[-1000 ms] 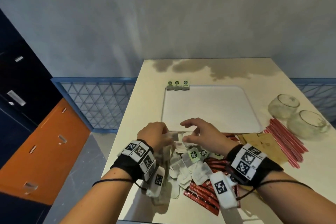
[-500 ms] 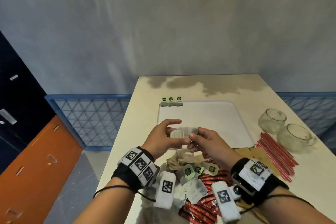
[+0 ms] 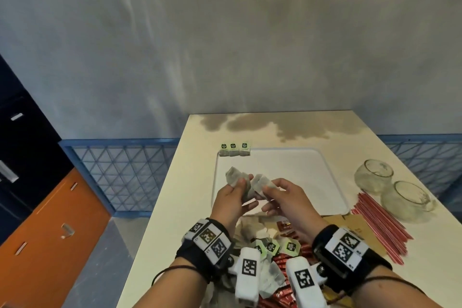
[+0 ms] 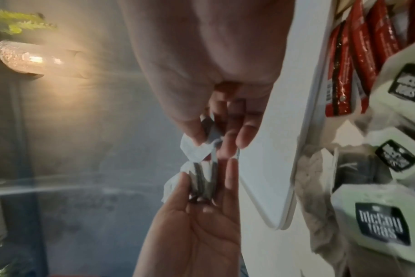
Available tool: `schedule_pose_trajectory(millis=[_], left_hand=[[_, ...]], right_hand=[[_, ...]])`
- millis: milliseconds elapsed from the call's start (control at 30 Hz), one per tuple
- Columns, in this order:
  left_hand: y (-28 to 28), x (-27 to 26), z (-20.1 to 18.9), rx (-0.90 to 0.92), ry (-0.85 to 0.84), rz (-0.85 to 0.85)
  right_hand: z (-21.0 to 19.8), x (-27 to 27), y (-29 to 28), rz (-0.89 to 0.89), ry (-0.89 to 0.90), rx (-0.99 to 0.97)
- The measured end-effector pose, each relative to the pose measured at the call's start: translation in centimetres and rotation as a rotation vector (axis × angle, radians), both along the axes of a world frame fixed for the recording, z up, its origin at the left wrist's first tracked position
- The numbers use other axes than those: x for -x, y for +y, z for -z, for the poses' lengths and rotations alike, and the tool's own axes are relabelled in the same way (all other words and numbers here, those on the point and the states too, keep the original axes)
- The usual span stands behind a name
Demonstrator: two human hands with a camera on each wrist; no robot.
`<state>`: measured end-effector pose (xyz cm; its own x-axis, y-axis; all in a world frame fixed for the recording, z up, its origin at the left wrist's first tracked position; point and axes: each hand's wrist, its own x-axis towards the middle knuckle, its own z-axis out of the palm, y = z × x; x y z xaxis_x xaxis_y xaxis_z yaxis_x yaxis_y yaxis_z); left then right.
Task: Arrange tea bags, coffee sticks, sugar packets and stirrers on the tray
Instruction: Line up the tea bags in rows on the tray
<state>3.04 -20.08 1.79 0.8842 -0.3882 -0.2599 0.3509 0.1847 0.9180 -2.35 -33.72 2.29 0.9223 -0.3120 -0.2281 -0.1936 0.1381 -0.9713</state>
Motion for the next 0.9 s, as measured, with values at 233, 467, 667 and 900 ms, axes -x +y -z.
schedule_pose_trajectory(millis=[233,467,667,900], left_hand=[[-0.6,-1.0,0.4,-0.174,0.177,0.046],[-2.1,-2.1,0.3,-0.056,0.106,-0.014],[-1.8,-4.2,0.3,-0.21,-0.034,-0.059],[-0.9,-8.0,0.1,-0.523,-0.164,0.081]], right_hand=[[0.4,-1.7,-1.8,0.115,-0.078,0.442],[1.4,-3.0,0.1,-0.077,-0.153,0.758],[1.8,-4.8,0.5,-0.187,-0.039,0.904],[0.9,-9.1,-1.7,-0.121,-0.073,0.792]])
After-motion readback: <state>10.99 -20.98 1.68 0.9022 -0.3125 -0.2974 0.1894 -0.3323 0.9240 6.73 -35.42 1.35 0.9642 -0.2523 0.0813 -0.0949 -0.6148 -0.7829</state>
